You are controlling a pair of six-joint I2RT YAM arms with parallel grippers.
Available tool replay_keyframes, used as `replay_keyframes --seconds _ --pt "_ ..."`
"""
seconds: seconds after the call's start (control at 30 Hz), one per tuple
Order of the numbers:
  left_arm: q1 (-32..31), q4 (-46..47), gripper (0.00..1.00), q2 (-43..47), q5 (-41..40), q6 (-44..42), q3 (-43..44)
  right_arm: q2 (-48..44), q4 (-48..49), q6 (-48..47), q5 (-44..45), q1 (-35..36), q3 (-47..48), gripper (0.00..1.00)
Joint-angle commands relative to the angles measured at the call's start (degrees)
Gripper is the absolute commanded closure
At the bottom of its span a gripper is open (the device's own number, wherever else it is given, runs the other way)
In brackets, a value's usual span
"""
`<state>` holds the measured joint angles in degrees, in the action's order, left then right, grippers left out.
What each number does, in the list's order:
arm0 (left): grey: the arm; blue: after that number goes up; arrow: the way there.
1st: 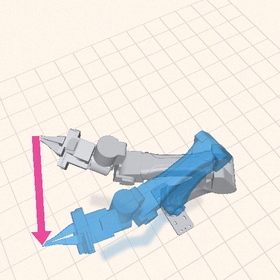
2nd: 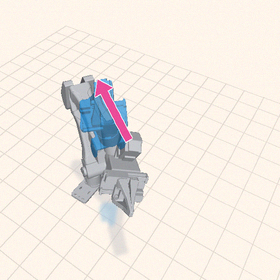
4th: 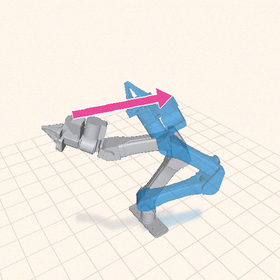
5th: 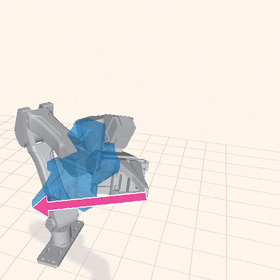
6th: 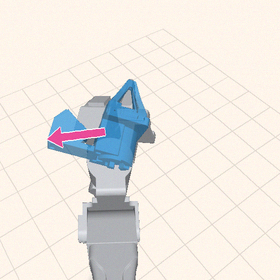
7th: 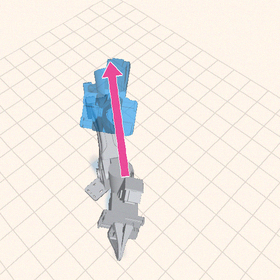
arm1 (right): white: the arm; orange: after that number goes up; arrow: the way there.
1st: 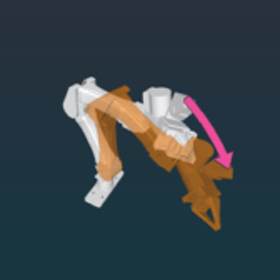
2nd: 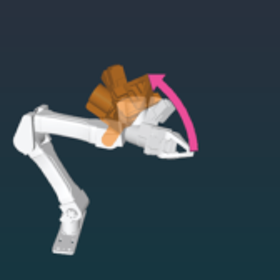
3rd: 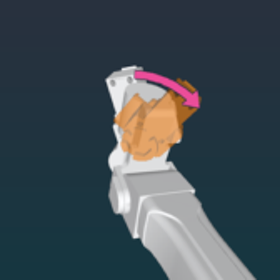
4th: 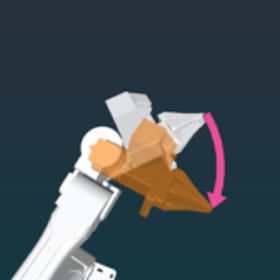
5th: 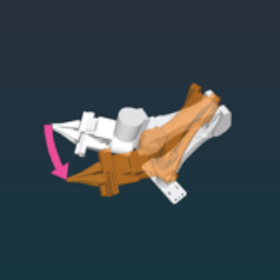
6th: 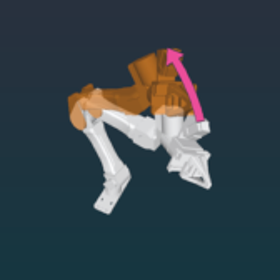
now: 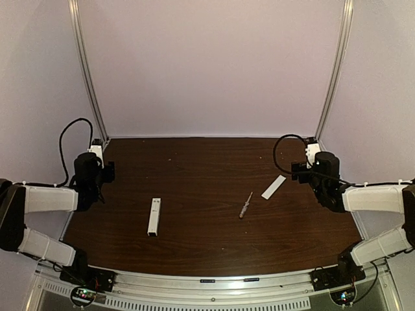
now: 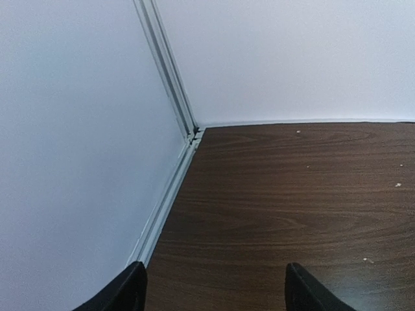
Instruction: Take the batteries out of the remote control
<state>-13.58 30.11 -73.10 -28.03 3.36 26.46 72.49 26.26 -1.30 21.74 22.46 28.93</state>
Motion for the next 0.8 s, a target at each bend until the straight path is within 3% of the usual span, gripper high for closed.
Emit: replay_keyframes --seconds 0.0,0.23,0.53,0.57,0.67,0.77 --pt "4.53 11.83 0.26 -3.99 10.36 -1.20 -2.11 0.56 9.94 -4.83 -2.13 -1.57 -4.07 0.00" --pt "9.40 17.04 0.35 -10.22 17.38 -0.35 -3.29 2.41 24.04 -1.29 -9.73 -10.15 -11.11 0.00" --pt "9.63 25.05 0.36 -9.96 20.17 -6.23 -6.46 7.48 31.21 -2.03 -15.38 -14.65 -11.80 0.00" --pt "9.63 26.90 0.35 -10.46 21.17 -7.01 -7.11 7.52 30.62 -1.77 -16.57 -15.23 -11.51 0.00" --pt "9.56 36.93 0.19 -13.99 19.67 -7.35 -10.15 10.15 33.92 -0.62 -18.63 -17.31 -11.90 0.00" --pt "9.87 38.13 0.15 -14.33 19.14 -6.59 -10.57 15.08 40.18 0.33 -20.96 -18.91 -12.23 0.00"
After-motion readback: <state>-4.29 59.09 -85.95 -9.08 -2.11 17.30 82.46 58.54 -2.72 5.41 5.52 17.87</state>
